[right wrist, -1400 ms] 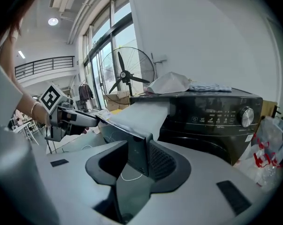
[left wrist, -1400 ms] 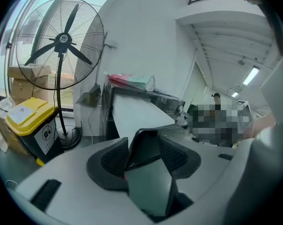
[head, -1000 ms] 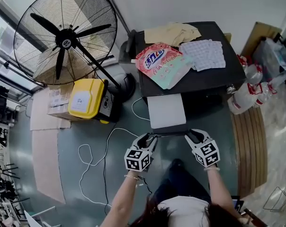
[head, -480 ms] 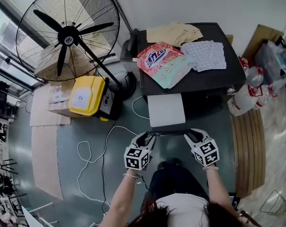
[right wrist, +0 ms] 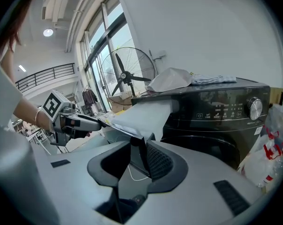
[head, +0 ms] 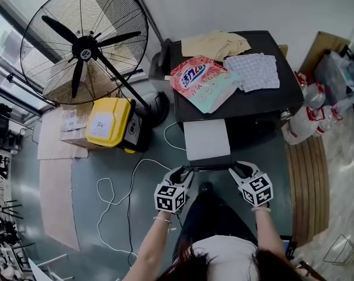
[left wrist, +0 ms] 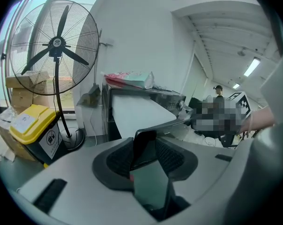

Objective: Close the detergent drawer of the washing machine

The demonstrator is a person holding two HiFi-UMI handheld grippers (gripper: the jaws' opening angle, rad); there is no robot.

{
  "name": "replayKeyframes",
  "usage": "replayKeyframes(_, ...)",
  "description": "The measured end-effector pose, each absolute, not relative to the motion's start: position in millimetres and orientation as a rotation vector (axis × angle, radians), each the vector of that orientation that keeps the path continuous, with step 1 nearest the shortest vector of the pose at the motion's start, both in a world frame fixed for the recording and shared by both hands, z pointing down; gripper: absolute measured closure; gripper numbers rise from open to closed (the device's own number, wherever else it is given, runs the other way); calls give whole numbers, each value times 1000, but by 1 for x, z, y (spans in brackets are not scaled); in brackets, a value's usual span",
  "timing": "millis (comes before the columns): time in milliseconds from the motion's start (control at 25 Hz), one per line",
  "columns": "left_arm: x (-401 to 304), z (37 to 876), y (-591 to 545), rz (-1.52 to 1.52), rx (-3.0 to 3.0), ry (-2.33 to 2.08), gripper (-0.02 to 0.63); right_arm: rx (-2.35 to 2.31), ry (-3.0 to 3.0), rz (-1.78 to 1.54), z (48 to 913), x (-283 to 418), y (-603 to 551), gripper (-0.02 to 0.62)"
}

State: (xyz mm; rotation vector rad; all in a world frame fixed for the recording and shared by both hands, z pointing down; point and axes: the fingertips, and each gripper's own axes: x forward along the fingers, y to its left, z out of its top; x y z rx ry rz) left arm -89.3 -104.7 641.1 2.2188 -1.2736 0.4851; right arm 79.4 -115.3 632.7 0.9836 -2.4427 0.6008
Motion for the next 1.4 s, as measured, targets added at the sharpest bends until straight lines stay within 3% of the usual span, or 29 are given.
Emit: replayKeyframes(1400, -96, 637, -160, 467, 2245, -1279, 443, 1204, -2442, 666, 628, 74, -169, 457)
